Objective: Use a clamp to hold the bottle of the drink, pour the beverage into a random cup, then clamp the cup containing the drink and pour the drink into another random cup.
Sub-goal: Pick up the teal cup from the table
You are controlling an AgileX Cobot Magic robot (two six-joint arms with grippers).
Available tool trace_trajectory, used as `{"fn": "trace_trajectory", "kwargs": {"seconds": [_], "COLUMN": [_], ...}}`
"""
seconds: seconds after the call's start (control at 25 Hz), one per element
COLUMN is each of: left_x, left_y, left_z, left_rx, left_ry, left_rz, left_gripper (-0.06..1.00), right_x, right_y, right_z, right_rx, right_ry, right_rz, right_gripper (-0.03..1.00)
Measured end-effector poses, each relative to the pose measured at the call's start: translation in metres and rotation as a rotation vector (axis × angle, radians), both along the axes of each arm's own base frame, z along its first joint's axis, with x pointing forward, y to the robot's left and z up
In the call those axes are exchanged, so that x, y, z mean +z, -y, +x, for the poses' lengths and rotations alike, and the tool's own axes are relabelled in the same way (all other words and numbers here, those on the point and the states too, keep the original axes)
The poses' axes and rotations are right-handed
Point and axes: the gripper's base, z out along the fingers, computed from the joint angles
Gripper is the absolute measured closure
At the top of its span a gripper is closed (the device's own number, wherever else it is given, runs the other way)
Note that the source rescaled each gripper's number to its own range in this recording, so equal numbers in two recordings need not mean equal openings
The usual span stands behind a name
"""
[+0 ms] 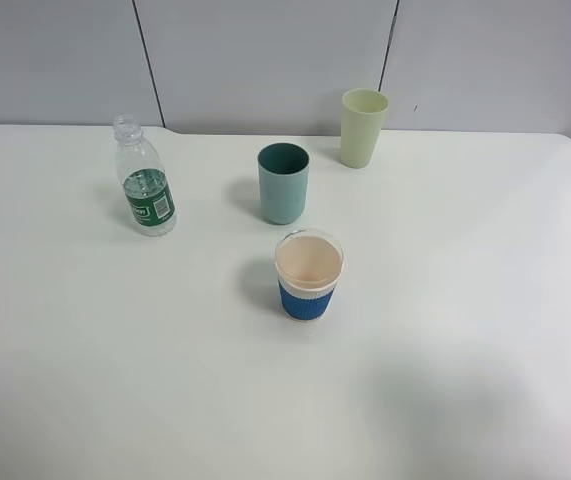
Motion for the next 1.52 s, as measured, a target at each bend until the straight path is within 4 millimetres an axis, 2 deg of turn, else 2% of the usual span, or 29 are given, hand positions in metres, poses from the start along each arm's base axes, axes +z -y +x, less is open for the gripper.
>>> {"fn": "trace_trajectory", "kwargs": {"seconds": [0.52, 0.96, 1.52], "left_x": [0.0, 0.0, 0.0], "left_y": [0.0, 0.0009, 0.0009], "left_z": [0.0, -0.0008, -0.0008], "left_rx": [0.001, 0.153, 0.156], "left_ry": [0.0, 0.0, 0.0], "left_rz": [0.0, 0.0, 0.001], "left_gripper": [-0.05, -0.05, -0.06], "right_x": [0.0, 0.0, 0.0], "right_y": [0.0, 0.0, 0.0], "right_z": [0.0, 0.0, 0.0], "right_rx": [0.0, 0.0, 0.0], "right_ry": [0.0, 0.0, 0.0], "right_rz": [0.0, 0.0, 0.0], "right_gripper": [-0.03, -0.03, -0.03]}}
